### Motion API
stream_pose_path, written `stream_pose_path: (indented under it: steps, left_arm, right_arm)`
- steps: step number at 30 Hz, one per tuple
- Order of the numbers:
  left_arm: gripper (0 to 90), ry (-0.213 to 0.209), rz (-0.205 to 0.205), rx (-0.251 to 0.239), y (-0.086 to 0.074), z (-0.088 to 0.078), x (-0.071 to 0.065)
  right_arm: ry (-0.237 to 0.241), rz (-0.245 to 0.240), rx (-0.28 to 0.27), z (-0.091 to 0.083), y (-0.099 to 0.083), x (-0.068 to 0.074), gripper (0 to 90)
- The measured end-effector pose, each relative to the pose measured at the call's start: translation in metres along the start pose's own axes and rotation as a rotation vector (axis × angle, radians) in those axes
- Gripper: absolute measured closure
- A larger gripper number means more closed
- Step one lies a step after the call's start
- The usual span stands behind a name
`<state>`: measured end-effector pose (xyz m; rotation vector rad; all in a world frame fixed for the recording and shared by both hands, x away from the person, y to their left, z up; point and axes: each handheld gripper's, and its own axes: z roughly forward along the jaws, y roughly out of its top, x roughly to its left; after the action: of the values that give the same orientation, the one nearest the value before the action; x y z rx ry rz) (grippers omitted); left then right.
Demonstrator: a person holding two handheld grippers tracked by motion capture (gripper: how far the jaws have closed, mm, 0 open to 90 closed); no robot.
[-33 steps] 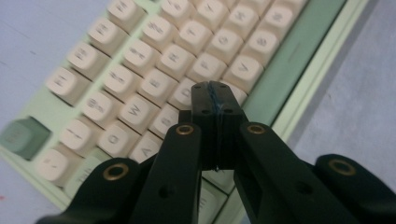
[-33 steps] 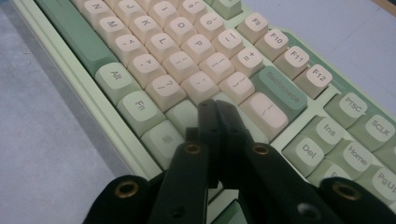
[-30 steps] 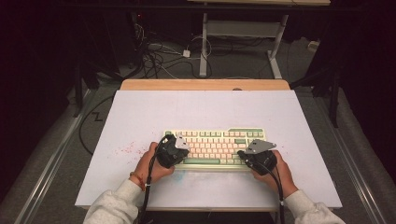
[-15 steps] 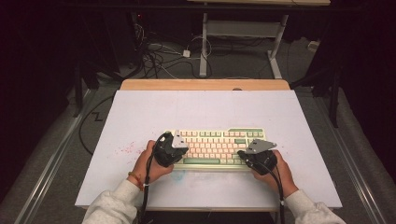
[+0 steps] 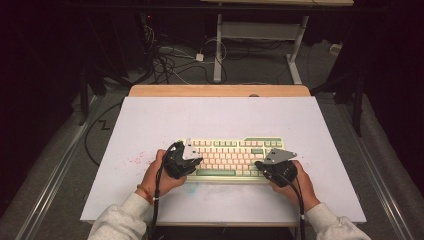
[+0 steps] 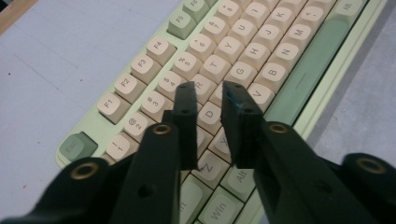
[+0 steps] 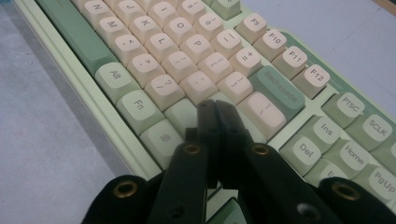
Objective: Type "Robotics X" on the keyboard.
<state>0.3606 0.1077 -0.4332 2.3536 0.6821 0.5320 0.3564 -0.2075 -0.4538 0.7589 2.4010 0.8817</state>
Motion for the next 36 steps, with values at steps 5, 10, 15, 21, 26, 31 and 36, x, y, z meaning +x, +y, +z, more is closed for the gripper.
stream_pose_path:
  steps: [5, 10, 15, 21, 26, 31, 36]
  left_arm:
    - [63.9, 0.015, 0.0, -0.021, 0.0, -0.001, 0.0]
    - [55.2, 0.033, -0.011, -0.054, -0.001, -0.003, -0.001]
    - [49.2, 0.042, -0.011, -0.076, -0.002, -0.005, -0.001]
    - [42.4, 0.057, 0.008, -0.092, -0.003, -0.005, -0.005]
    - [36.4, 0.056, 0.01, -0.105, -0.003, -0.005, -0.006]
    - [28.3, 0.052, 0.014, -0.112, -0.004, -0.004, -0.007]
    - [23.9, 0.054, 0.025, -0.12, -0.004, -0.004, -0.008]
  right_arm:
    - [-0.011, 0.013, -0.045, -0.008, 0.002, -0.002, 89.9]
    - [-0.018, 0.02, -0.066, -0.012, 0.003, -0.003, 89.5]
    - [-0.023, 0.023, -0.092, -0.018, 0.006, -0.004, 86.4]
    - [-0.029, 0.038, -0.108, -0.023, 0.008, -0.004, 78.5]
    - [-0.039, 0.046, -0.116, -0.024, 0.008, -0.006, 70.3]
    - [-0.054, 0.056, -0.121, -0.025, 0.009, -0.006, 56.5]
    - [-0.081, 0.072, -0.132, -0.024, 0.009, -0.007, 43.9]
